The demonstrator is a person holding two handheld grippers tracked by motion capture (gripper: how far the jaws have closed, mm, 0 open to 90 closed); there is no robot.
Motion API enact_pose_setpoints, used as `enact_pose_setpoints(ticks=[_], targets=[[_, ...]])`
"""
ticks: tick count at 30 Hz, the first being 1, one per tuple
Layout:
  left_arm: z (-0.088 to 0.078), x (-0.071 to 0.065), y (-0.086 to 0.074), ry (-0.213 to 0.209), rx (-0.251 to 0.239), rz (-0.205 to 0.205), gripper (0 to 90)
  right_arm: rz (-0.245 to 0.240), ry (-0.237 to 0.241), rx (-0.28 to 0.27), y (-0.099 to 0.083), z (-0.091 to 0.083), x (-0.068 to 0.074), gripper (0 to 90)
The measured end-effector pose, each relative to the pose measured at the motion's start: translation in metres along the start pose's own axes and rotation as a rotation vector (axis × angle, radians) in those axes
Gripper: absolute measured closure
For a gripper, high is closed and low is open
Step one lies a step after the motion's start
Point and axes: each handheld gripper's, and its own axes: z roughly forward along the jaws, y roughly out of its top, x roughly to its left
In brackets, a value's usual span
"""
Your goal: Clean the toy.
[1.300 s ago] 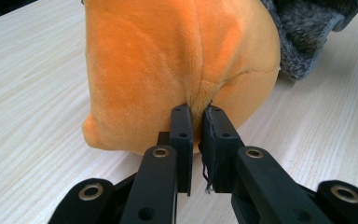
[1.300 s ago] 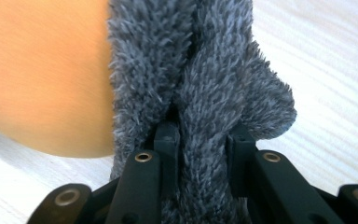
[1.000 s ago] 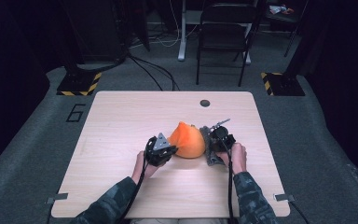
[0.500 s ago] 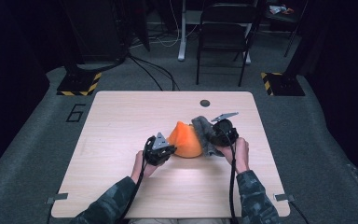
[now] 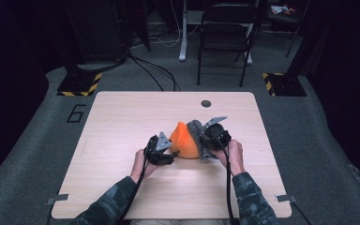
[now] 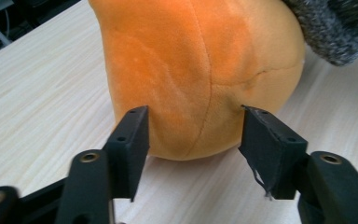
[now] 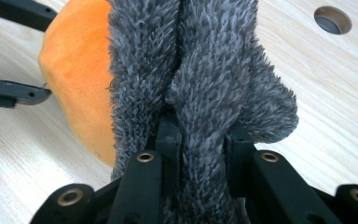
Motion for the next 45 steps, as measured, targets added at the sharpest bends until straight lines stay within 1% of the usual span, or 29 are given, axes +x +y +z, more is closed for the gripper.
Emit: enact_pose_setpoints(ticks=[1,2,3,4,6,8,10,13,14,15,16,17,18,20,21,22,24,25,26,27,29,33,36,37,38,39,41,43,45], targets=[[0.000,0.000,0.000,0.000,0.000,0.000,41.7,0.000,0.000,0.000,0.000,0.000,0.000,72.8],[0.004,-0.002,-0.003,0.003,-0.007,0.023,45.7,-0.002,0.003,-0.005,0.000,0.001,0.000,72.8],[0.004,-0.003,-0.003,0.005,-0.011,0.030,51.6,-0.005,0.004,-0.006,0.000,0.001,-0.001,72.8],[0.003,-0.003,-0.004,0.003,-0.014,0.022,60.5,-0.004,0.002,-0.007,0.000,0.001,0.000,72.8],[0.003,-0.004,-0.004,0.003,-0.013,0.004,72.2,-0.006,-0.008,-0.006,0.000,0.000,0.000,72.8],[0.003,-0.005,-0.004,-0.004,-0.014,-0.016,76.8,0.002,-0.010,-0.012,0.001,0.000,0.000,72.7],[0.003,-0.007,-0.004,-0.008,-0.014,-0.024,78.5,0.027,-0.017,-0.016,0.002,-0.003,-0.001,72.7],[0.001,-0.010,-0.003,-0.021,-0.006,-0.046,78.8,0.035,-0.027,-0.039,0.005,-0.011,-0.001,72.7],[0.001,-0.011,-0.003,-0.025,-0.003,-0.047,78.8,0.040,-0.027,-0.057,0.007,-0.016,0.001,72.7],[0.001,-0.011,-0.003,-0.025,-0.003,-0.047,78.7,0.040,-0.027,-0.057,0.007,-0.016,0.001,72.7],[0.000,-0.013,-0.002,-0.025,0.001,-0.045,78.7,0.025,-0.023,-0.084,0.012,-0.024,0.008,72.7],[0.000,-0.016,-0.001,-0.034,-0.001,-0.055,78.6,0.018,-0.020,-0.096,0.015,-0.028,0.014,72.7],[0.000,-0.017,0.000,-0.034,0.001,-0.054,78.5,-0.005,-0.019,-0.101,0.018,-0.030,0.020,72.7],[0.001,-0.018,0.000,-0.031,-0.005,-0.058,78.3,-0.050,-0.001,-0.103,0.023,-0.030,0.033,72.7],[0.001,-0.017,-0.001,-0.027,-0.003,-0.057,78.1,-0.066,-0.003,-0.097,0.024,-0.028,0.040,72.6],[0.001,-0.016,-0.001,-0.028,-0.005,-0.062,78.1,-0.098,-0.018,-0.082,0.025,-0.024,0.045,72.6],[0.001,-0.014,-0.003,-0.029,0.002,-0.064,78.1,-0.150,-0.084,-0.040,0.024,-0.014,0.054,72.6],[0.002,-0.014,-0.003,-0.029,0.002,-0.066,78.0,-0.139,-0.100,-0.023,0.021,-0.011,0.056,72.6],[0.002,-0.014,-0.004,-0.031,0.000,-0.071,78.0,-0.148,-0.098,-0.040,0.020,-0.008,0.054,72.7],[0.002,-0.013,-0.004,-0.030,-0.002,-0.070,78.0,-0.146,-0.095,-0.035,0.020,-0.009,0.052,72.6],[0.002,-0.013,-0.004,-0.030,-0.009,-0.069,77.9,-0.133,-0.110,-0.023,0.019,-0.009,0.048,72.6],[0.002,-0.012,-0.004,-0.031,-0.015,-0.073,77.9,-0.098,-0.088,-0.022,0.012,-0.006,0.033,72.6],[0.002,-0.011,-0.005,-0.030,-0.015,-0.078,77.9,-0.048,-0.081,0.001,0.008,-0.005,0.023,72.5],[0.002,-0.011,-0.004,-0.029,-0.014,-0.078,77.9,-0.052,-0.082,0.000,0.006,-0.004,0.019,72.5],[0.002,-0.011,-0.004,-0.029,-0.015,-0.077,77.9,-0.033,-0.081,0.007,0.004,-0.004,0.017,72.5],[0.002,-0.011,-0.004,-0.030,-0.018,-0.079,77.9,-0.037,-0.086,0.007,0.003,-0.002,0.013,72.5],[0.003,-0.010,-0.005,-0.030,-0.018,-0.078,78.0,0.001,-0.079,0.025,0.000,-0.001,0.008,72.5],[0.003,-0.009,-0.005,-0.033,-0.016,-0.080,77.9,0.022,-0.077,0.031,-0.004,0.003,0.002,72.5],[0.003,-0.008,-0.005,-0.031,-0.018,-0.087,77.6,0.050,-0.082,0.056,-0.009,0.008,-0.005,72.5]])
